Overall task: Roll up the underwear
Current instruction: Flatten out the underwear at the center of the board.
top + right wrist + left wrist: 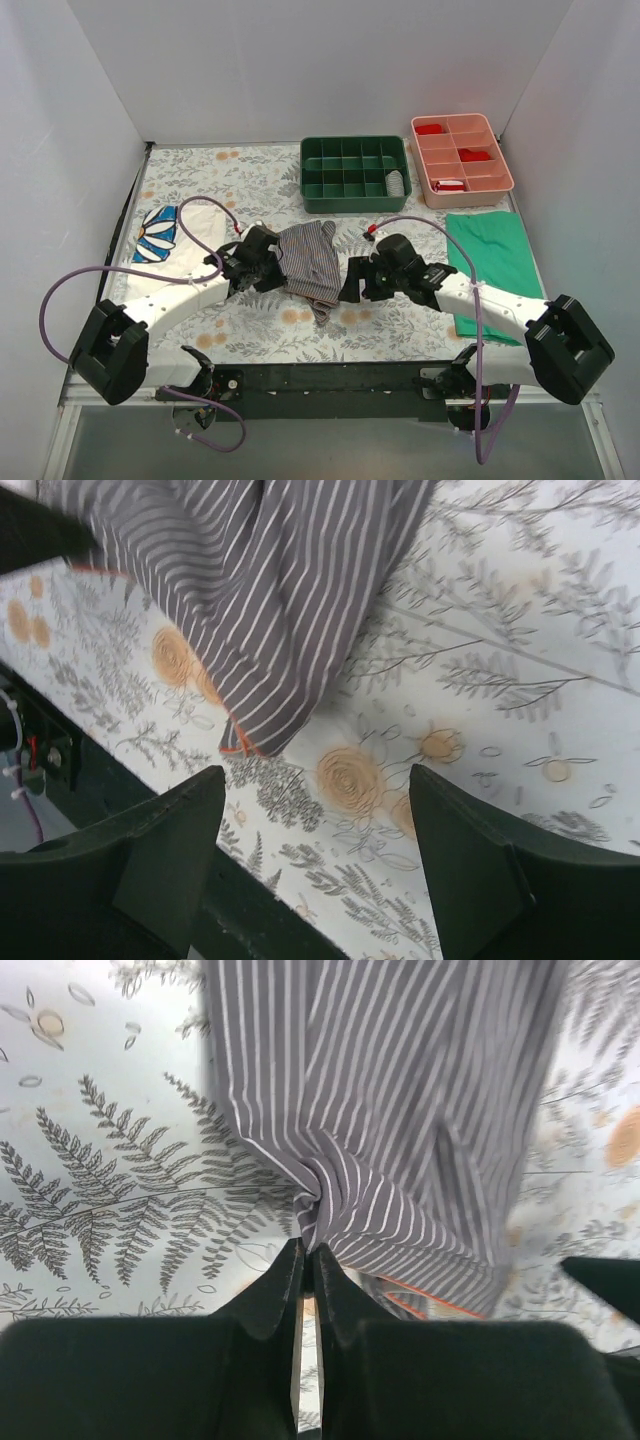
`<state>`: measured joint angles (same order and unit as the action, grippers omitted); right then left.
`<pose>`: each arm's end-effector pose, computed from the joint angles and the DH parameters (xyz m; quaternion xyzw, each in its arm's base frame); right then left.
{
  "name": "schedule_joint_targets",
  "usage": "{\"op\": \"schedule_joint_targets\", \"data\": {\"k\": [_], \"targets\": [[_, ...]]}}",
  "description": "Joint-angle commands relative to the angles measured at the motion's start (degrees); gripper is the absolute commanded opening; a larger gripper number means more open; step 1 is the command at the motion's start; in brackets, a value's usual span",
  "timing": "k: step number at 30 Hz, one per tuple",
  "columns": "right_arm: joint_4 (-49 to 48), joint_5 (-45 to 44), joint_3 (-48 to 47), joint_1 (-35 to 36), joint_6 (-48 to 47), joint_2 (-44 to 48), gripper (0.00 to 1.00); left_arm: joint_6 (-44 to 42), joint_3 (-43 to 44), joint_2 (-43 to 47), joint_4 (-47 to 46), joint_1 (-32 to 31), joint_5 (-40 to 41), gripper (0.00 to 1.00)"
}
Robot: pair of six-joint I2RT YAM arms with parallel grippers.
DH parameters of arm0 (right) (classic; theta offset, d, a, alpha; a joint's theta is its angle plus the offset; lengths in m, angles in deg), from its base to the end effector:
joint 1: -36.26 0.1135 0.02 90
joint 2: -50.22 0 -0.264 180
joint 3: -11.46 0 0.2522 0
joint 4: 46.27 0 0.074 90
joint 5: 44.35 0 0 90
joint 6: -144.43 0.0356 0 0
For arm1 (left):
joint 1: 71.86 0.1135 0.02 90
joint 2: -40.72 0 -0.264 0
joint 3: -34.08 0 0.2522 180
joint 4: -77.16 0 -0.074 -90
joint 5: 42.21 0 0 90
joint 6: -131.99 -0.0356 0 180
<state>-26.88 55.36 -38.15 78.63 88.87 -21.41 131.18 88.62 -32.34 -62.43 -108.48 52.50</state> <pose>0.1824 0.1745 0.1973 -0.0975 0.9036 0.3151 0.2733 0.1933 -0.1401 0.1922 -0.4362 0.8582 -0.2202 0.1571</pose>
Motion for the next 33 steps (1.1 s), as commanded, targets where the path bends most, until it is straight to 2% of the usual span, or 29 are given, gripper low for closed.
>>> {"op": "schedule_joint_targets", "data": {"k": [1,5,10,15,22,26,33], "targets": [[-2.46,-0.48,1.31,4.56,1.25,1.41,0.79,-1.12,7.21,3.36,6.11,-0.38,4.95,0.00],[-3.52,-3.03,1.67,7.90,2.65,1.85,0.73,-1.47,11.25,3.62,9.20,-0.38,7.06,0.00],[-4.40,-7.42,0.44,12.90,4.76,1.15,0.72,-0.95,12.22,2.92,10.61,-0.38,7.68,0.00],[-3.79,-16.21,-4.47,20.10,5.64,-4.63,0.75,0.02,12.22,2.75,10.79,-0.38,7.94,0.00],[1.56,-28.84,-10.28,23.72,9.24,-11.50,0.72,0.55,12.05,2.92,11.49,-0.38,8.47,0.00],[4.74,-31.69,-11.34,24.69,11.26,-13.00,0.67,0.46,11.96,3.18,11.31,-0.38,8.21,0.00],[2.64,-29.76,-11.25,25.30,10.92,-16.07,0.65,0.37,12.22,2.31,10.79,-0.38,8.04,0.00]]}}
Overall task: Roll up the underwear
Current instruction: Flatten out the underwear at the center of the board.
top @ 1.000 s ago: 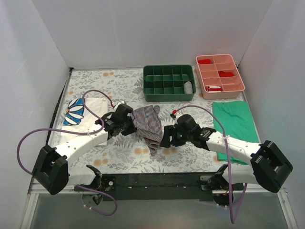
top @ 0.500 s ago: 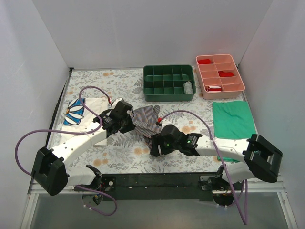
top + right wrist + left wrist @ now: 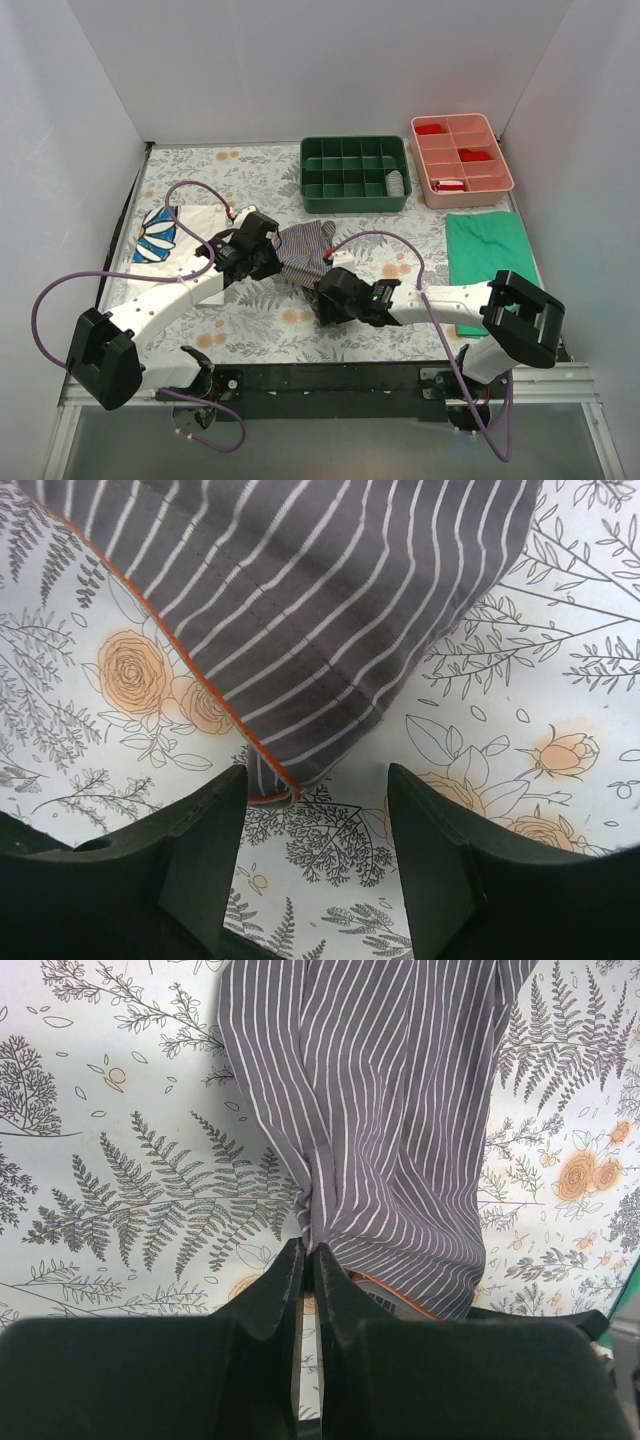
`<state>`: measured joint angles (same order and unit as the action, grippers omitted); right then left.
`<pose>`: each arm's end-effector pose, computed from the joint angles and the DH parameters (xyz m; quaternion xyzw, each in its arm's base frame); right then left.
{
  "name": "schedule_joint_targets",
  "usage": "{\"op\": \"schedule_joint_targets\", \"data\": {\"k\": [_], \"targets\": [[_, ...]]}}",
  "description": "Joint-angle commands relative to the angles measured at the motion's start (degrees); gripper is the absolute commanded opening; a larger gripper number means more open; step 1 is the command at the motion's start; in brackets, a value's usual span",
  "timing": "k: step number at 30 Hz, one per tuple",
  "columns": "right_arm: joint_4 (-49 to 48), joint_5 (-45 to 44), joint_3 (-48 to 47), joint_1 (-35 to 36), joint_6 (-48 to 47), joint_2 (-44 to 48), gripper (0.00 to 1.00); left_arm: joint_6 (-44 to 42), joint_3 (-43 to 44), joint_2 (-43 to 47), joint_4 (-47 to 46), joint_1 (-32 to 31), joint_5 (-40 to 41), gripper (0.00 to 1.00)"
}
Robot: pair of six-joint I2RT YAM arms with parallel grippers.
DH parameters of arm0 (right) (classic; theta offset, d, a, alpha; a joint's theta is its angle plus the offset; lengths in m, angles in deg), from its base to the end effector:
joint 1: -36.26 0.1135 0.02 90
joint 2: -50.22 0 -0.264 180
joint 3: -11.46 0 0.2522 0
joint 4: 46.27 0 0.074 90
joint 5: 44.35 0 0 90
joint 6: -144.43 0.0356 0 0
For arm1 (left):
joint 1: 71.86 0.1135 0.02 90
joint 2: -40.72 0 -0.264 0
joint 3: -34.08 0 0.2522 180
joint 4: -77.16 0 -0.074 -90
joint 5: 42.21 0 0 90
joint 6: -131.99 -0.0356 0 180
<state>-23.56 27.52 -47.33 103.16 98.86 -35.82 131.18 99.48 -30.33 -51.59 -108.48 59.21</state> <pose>0.1261 0.2673 0.1788 -0.1279 0.9206 0.1957 0.3129 0.2006 -0.1403 0.2471 -0.4478 0.8426 -0.2089 0.2140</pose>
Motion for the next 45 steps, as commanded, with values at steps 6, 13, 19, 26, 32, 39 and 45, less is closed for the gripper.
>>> {"op": "schedule_joint_targets", "data": {"k": [6,13,19,26,32,39,45], "targets": [[-2.62,-0.68,-1.90,1.05,0.84,-3.43,0.61,0.64,1.54,0.38,-0.05,-0.38,1.06,0.00],[-3.68,0.11,-1.20,0.96,1.19,-4.05,0.28,0.46,1.80,0.73,0.47,-0.38,1.15,0.00],[1.06,-3.21,0.47,0.96,1.72,0.69,0.01,0.29,2.50,1.61,1.35,-0.38,1.41,0.00],[12.39,-12.36,5.13,1.05,3.65,19.99,0.01,-3.22,4.35,7.05,3.63,-0.38,2.20,0.00],[19.85,-18.16,2.59,0.96,-3.54,32.07,0.01,-5.86,8.12,12.33,6.44,-0.38,0.54,0.00],[21.46,-16.24,-4.26,0.96,-13.64,39.01,0.01,-4.55,12.70,14.53,10.05,-0.47,-4.82,0.00],[16.28,2.26,-9.53,0.96,-22.62,41.83,0.01,-3.32,17.69,16.11,14.61,-0.47,-7.73,0.00]]}}
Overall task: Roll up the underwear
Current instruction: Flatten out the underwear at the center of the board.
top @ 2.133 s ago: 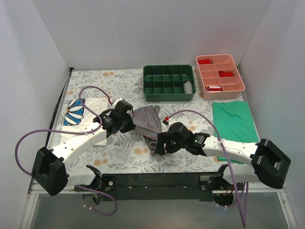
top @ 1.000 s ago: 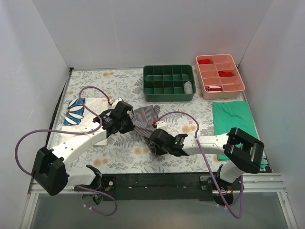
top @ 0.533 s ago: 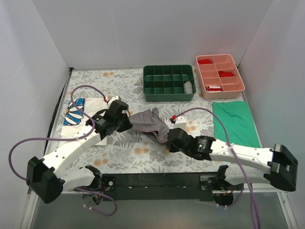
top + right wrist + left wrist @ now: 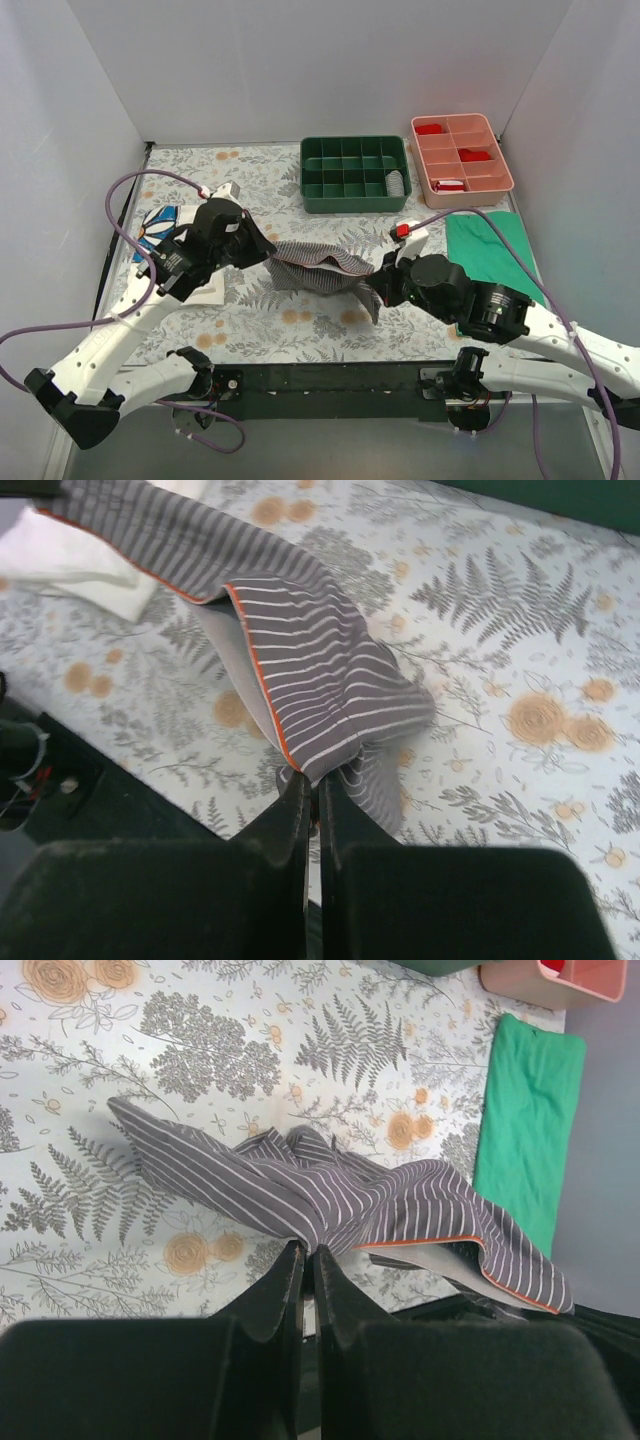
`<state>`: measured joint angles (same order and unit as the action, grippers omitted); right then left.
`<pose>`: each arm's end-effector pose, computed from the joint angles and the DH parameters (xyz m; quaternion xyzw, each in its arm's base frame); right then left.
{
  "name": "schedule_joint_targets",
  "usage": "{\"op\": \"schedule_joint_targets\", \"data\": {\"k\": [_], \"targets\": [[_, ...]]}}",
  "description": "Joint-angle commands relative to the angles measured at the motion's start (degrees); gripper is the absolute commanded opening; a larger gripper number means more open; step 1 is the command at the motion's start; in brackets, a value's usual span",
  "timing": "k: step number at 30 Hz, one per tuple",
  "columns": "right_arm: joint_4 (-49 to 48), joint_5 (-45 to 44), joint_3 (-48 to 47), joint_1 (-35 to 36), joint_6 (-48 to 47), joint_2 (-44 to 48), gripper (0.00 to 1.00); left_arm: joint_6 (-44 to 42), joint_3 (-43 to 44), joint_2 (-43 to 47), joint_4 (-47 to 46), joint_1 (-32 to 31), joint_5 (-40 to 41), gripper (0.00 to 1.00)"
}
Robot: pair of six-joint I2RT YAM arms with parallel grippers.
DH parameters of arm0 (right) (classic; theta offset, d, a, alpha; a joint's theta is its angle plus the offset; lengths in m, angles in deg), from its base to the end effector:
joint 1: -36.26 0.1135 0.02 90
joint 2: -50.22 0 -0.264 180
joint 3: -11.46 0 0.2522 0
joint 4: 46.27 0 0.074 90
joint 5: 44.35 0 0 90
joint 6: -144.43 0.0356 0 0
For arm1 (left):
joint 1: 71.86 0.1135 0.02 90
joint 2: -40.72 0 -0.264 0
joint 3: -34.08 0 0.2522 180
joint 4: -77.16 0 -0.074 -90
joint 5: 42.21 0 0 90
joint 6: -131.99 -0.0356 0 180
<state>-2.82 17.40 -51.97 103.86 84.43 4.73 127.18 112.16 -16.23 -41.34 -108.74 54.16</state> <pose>0.0803 0.1507 0.3341 -0.1411 0.8184 0.2534 0.4961 0.1580 -0.1136 0.3548 -0.3921 0.8174 -0.3422 0.2471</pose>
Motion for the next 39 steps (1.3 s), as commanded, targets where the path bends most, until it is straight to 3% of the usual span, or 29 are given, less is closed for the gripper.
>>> {"op": "schedule_joint_targets", "data": {"k": [1,6,10,13,14,16,21,24,28,39], "targets": [[-4.47,14.69,-6.82,0.26,-8.55,0.94,0.01,1.29,5.81,2.02,5.33,-0.21,-2.85,0.00],[-4.29,30.59,-11.23,0.26,-10.05,-1.08,0.01,4.02,12.49,1.75,14.03,-0.21,-3.56,0.00],[-4.38,35.37,-12.91,0.26,-10.31,-1.09,0.01,7.00,15.57,1.93,18.34,-0.21,-4.09,0.00],[-1.49,25.65,-13.44,0.26,-10.22,-0.04,0.01,8.06,14.62,0.44,20.45,-0.21,-4.79,0.00],[1.30,17.09,-13.44,0.35,-8.66,0.23,0.01,8.15,13.57,0.09,20.46,-0.21,-4.79,0.00],[3.52,8.96,-12.04,0.00,-6.98,1.19,0.01,7.80,9.98,-0.88,18.62,-0.21,-5.05,0.00],[6.87,1.89,-9.14,-2.11,-4.07,-1.61,0.01,5.96,3.20,-6.14,10.01,-0.21,-4.79,0.00],[6.69,5.47,-6.58,-8.77,-3.89,-4.59,0.01,4.47,3.19,-10.79,5.88,-0.21,-4.70,0.00],[3.28,17.94,-2.98,-22.91,-8.28,-6.97,0.01,2.97,4.67,-15.28,3.50,-0.21,-2.59,0.00],[-1.82,26.67,-5.96,-36.56,-18.30,-19.97,0.01,-2.30,6.61,-25.14,-4.94,-0.12,2.41,0.00]]}}
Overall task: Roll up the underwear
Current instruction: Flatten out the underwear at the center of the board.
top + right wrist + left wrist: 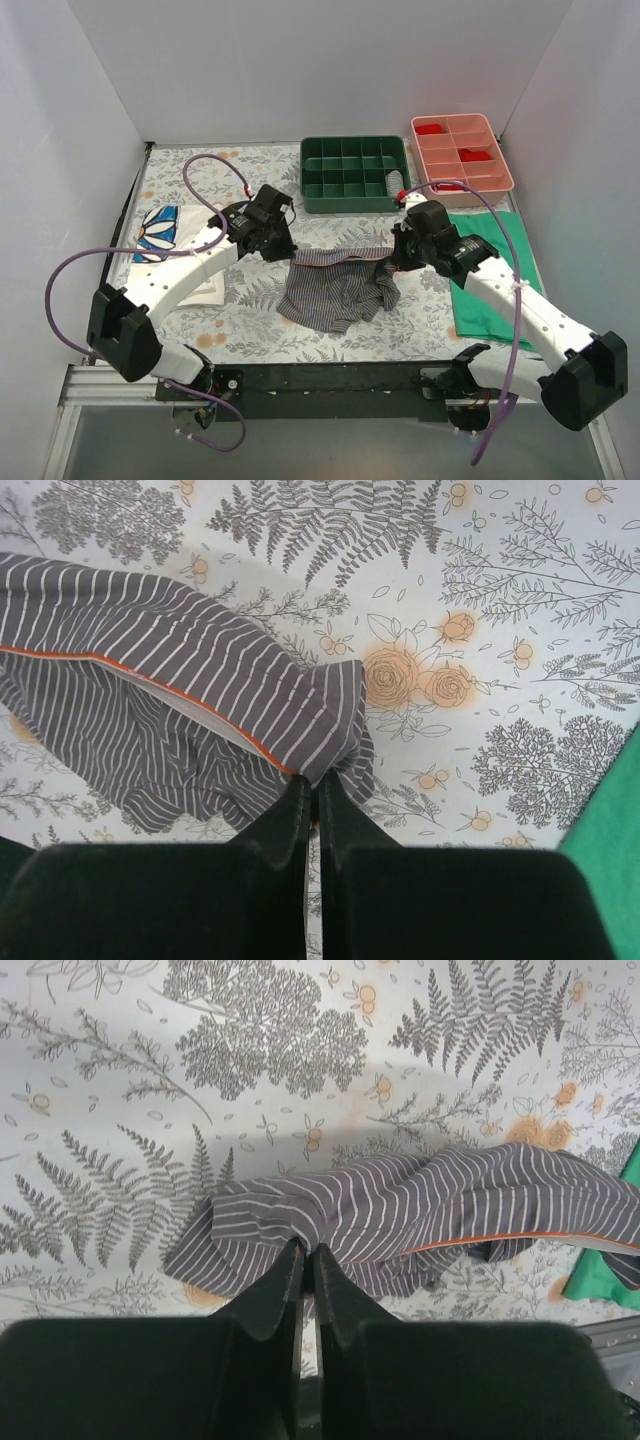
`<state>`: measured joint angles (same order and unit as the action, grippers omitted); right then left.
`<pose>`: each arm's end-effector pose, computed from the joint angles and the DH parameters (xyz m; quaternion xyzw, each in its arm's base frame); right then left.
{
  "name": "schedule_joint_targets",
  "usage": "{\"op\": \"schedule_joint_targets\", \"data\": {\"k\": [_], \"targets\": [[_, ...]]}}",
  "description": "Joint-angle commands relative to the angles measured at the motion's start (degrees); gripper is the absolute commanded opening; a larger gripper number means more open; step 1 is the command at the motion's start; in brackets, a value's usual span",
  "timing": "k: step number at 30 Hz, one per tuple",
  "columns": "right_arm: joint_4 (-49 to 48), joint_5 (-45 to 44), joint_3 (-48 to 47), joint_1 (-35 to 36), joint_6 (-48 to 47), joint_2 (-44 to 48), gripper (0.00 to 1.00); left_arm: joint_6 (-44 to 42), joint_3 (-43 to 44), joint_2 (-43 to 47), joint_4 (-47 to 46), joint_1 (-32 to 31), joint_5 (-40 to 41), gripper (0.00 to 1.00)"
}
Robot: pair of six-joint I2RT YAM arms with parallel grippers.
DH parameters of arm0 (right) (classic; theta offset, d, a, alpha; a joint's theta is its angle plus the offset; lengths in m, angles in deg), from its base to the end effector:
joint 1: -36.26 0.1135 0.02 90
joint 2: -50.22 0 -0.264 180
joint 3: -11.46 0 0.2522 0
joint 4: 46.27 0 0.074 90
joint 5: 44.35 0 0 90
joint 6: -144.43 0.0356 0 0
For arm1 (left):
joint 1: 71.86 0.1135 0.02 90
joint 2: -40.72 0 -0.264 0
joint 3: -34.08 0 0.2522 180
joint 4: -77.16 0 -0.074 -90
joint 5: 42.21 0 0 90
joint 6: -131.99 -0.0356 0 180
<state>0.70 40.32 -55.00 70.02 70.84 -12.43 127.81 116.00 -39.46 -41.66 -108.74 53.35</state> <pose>0.1932 0.1252 0.2899 -0.1200 0.9089 0.1297 0.3777 0.2282 -0.1669 0.2871 -0.4107 0.8717 -0.2086 0.1673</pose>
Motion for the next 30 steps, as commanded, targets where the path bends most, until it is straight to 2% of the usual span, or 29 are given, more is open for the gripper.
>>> {"op": "schedule_joint_targets", "data": {"k": [1,7,10,11,13,14,15,16,17,18,19,22,25,29,30], "targets": [[-5.70,4.87,-3.62,-4.73,-5.32,-4.91,0.01,-3.46,3.03,-2.60,-4.96,-0.03,4.27,0.00],[-6.83,8.30,-9.78,-10.45,-10.33,-15.63,0.01,-5.66,5.40,-7.53,-7.25,1.98,6.57,0.00],[-7.55,10.42,-13.11,-11.43,-11.22,-21.17,0.07,-6.45,5.75,-10.51,-8.30,3.83,6.57,0.00],[-7.72,10.33,-14.78,-11.61,-11.22,-22.67,0.10,-6.72,6.10,-11.30,-8.39,4.18,6.48,0.05],[-7.90,9.90,-16.37,-11.96,-11.22,-26.44,0.14,-6.98,6.63,-12.71,-8.66,5.06,7.09,0.23],[-7.55,9.63,-17.16,-12.14,-10.78,-27.69,0.22,-7.68,6.63,-12.98,-9.44,5.24,6.92,0.45],[-6.76,9.54,-19.43,-12.31,-10.60,-28.92,0.34,-8.12,6.90,-13.16,-9.54,5.42,6.92,0.57],[-6.41,8.84,-20.06,-12.57,-10.25,-30.50,0.51,-8.13,7.77,-13.33,-9.28,5.42,7.27,0.68],[-6.32,8.40,-20.59,-12.66,-9.90,-31.12,0.57,-8.13,7.95,-12.99,-8.75,5.51,7.70,0.76],[-6.40,7.70,-21.29,-12.75,-9.55,-31.39,0.63,-8.39,8.13,-12.55,-8.49,5.51,8.67,0.98],[-6.75,6.04,-21.38,-13.01,-9.46,-31.48,0.79,-8.39,8.13,-11.93,-8.31,5.51,9.11,0.98],[-6.32,2.00,-22.00,-13.72,-8.58,-30.34,0.81,-8.30,7.95,-8.42,-7.69,5.59,8.51,0.98],[-5.44,2.06,-19.56,-13.81,-8.15,-25.88,0.81,-7.78,4.10,-3.50,-9.09,5.51,2.20,0.98],[-5.53,4.97,-10.26,-13.81,-5.25,-18.31,0.81,-4.09,-8.02,3.44,-13.65,5.24,-3.79,0.98],[-5.18,6.62,-8.39,-13.81,-4.55,-16.82,0.81,-3.30,-13.79,4.76,-14.54,5.07,-4.85,0.98]]}}
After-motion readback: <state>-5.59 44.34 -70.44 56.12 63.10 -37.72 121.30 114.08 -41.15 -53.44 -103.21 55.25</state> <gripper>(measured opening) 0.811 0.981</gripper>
